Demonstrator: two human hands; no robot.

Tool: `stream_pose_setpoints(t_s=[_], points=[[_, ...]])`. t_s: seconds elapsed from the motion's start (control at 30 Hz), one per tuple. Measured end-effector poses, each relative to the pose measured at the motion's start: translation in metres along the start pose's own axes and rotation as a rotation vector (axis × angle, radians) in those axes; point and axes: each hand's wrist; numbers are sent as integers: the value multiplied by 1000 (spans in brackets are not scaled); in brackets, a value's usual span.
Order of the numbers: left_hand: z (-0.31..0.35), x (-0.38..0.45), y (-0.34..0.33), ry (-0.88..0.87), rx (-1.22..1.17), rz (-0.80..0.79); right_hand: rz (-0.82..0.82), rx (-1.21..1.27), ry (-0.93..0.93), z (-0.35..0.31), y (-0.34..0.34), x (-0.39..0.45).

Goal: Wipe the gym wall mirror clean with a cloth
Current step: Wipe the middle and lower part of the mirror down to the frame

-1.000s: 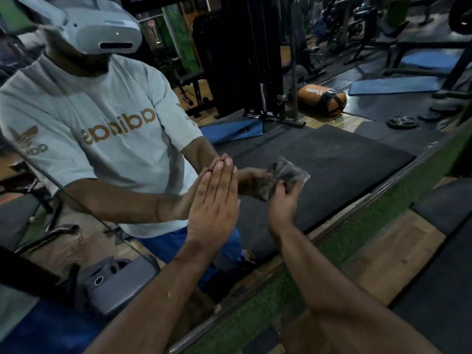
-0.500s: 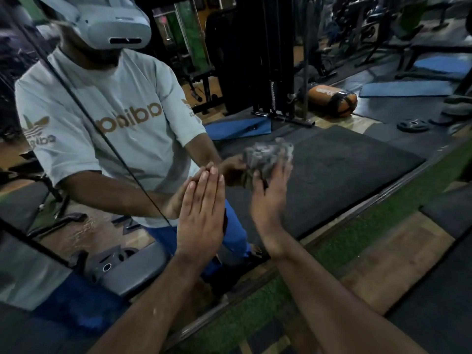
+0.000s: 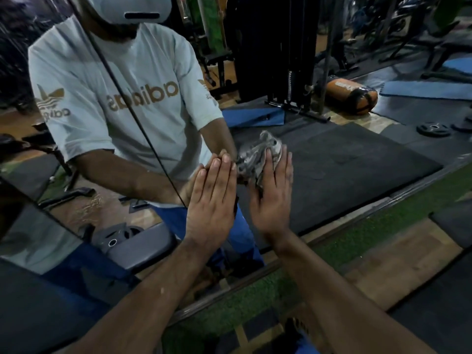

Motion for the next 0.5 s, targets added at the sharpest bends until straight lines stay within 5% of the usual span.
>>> stream_pose_setpoints(t_s=[0.2, 0.37, 0.5], points=[[2, 1, -3, 14, 16, 12, 44, 69, -258, 12, -2, -18], [-6, 2, 6, 1, 35, 12, -12, -108, 203, 13, -6, -4], [-4, 3, 7, 4, 12, 14, 26, -116, 170, 23, 5, 7]])
Point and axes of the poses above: each hand's wrist, its own x-axis towards the middle knuckle, its own y-axis out of the back of the hand, z = x × y, and after that the axes turned 1 degree about x, right-handed
